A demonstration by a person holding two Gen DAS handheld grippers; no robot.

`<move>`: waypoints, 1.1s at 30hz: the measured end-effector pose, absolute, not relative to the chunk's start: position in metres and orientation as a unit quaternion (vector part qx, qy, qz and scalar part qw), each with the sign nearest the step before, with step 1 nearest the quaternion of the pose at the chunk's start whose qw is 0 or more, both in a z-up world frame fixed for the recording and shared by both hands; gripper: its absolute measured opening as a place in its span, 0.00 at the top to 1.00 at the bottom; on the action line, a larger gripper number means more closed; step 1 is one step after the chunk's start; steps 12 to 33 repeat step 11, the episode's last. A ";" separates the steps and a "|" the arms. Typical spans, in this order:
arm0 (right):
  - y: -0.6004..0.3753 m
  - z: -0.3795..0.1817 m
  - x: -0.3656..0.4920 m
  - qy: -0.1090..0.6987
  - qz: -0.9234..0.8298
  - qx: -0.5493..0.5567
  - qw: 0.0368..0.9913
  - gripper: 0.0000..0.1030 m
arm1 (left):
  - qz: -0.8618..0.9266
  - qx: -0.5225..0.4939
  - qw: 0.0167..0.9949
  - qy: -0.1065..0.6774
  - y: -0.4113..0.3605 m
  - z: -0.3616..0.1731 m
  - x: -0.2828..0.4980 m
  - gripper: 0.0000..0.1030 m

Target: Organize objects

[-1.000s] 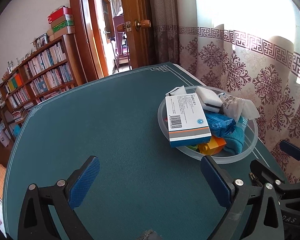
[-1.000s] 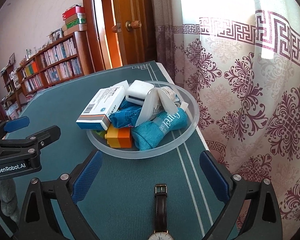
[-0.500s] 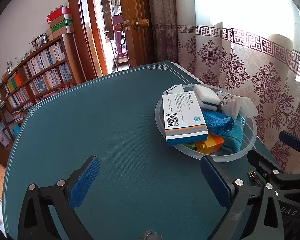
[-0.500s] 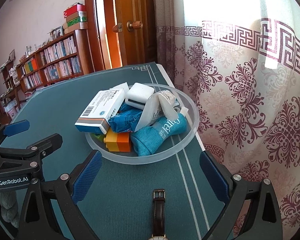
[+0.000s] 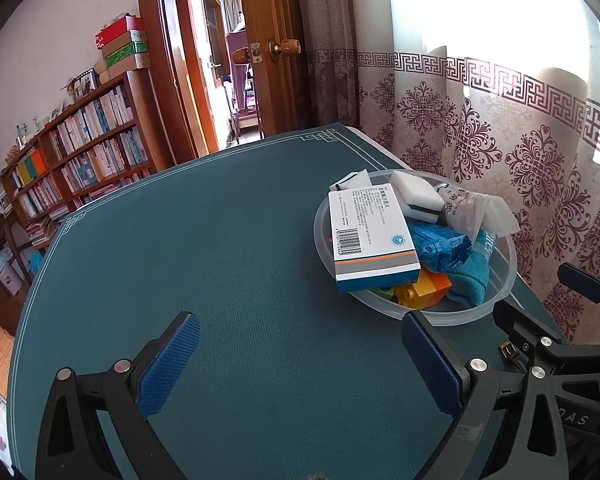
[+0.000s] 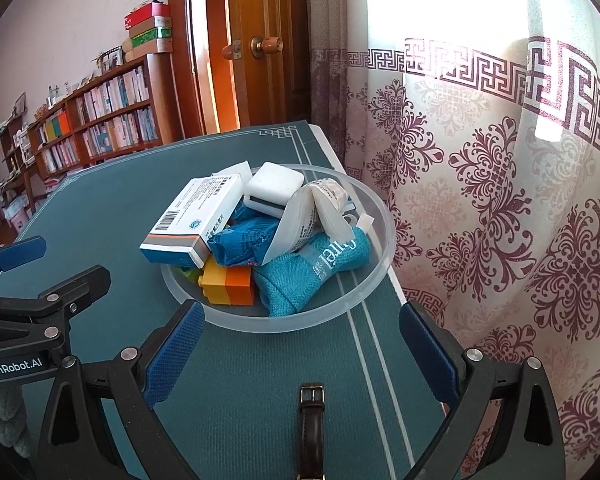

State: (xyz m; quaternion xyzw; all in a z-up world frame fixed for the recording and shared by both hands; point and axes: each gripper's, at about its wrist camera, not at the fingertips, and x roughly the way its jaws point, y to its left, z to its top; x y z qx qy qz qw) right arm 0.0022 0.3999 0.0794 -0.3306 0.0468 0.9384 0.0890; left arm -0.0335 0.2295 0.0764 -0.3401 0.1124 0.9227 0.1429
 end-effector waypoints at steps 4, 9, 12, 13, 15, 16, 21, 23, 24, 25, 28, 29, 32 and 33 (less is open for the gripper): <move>0.400 0.077 0.002 0.048 0.937 -0.333 0.090 0.04 | 0.923 -0.339 0.143 0.115 0.229 0.076 -0.034 0.01; 0.398 0.075 0.001 0.048 0.936 -0.337 0.089 0.04 | 0.923 -0.338 0.142 0.116 0.229 0.076 -0.034 0.01; 0.398 0.073 0.000 0.049 0.936 -0.338 0.089 0.04 | 0.922 -0.340 0.144 0.118 0.228 0.075 -0.034 0.01; 0.398 0.073 0.000 0.049 0.936 -0.338 0.089 0.04 | 0.922 -0.340 0.144 0.118 0.228 0.075 -0.034 0.01; 0.398 0.073 0.000 0.049 0.936 -0.338 0.089 0.04 | 0.922 -0.340 0.144 0.118 0.228 0.075 -0.034 0.01; 0.398 0.073 0.000 0.049 0.936 -0.338 0.089 0.04 | 0.922 -0.340 0.144 0.118 0.228 0.075 -0.034 0.01; 0.398 0.073 0.000 0.049 0.936 -0.338 0.089 0.04 | 0.922 -0.340 0.144 0.118 0.228 0.075 -0.034 0.01; 0.398 0.073 0.000 0.049 0.936 -0.338 0.089 0.04 | 0.922 -0.340 0.144 0.118 0.228 0.075 -0.034 0.01; 0.398 0.073 0.000 0.049 0.936 -0.338 0.089 0.04 | 0.922 -0.340 0.144 0.118 0.228 0.075 -0.034 0.01; 0.398 0.073 0.000 0.049 0.936 -0.338 0.089 0.04 | 0.922 -0.340 0.144 0.118 0.228 0.075 -0.034 0.01; 0.398 0.073 0.000 0.049 0.936 -0.338 0.089 0.04 | 0.922 -0.340 0.144 0.118 0.228 0.075 -0.034 0.01; 0.398 0.073 0.000 0.049 0.936 -0.338 0.089 0.04 | 0.922 -0.340 0.144 0.118 0.228 0.075 -0.034 0.01; 0.398 0.073 0.000 0.049 0.936 -0.338 0.089 0.04 | 0.922 -0.340 0.144 0.118 0.228 0.075 -0.034 0.01; 0.398 0.073 0.000 0.049 0.936 -0.338 0.089 0.04 | 0.922 -0.340 0.144 0.118 0.228 0.075 -0.034 0.01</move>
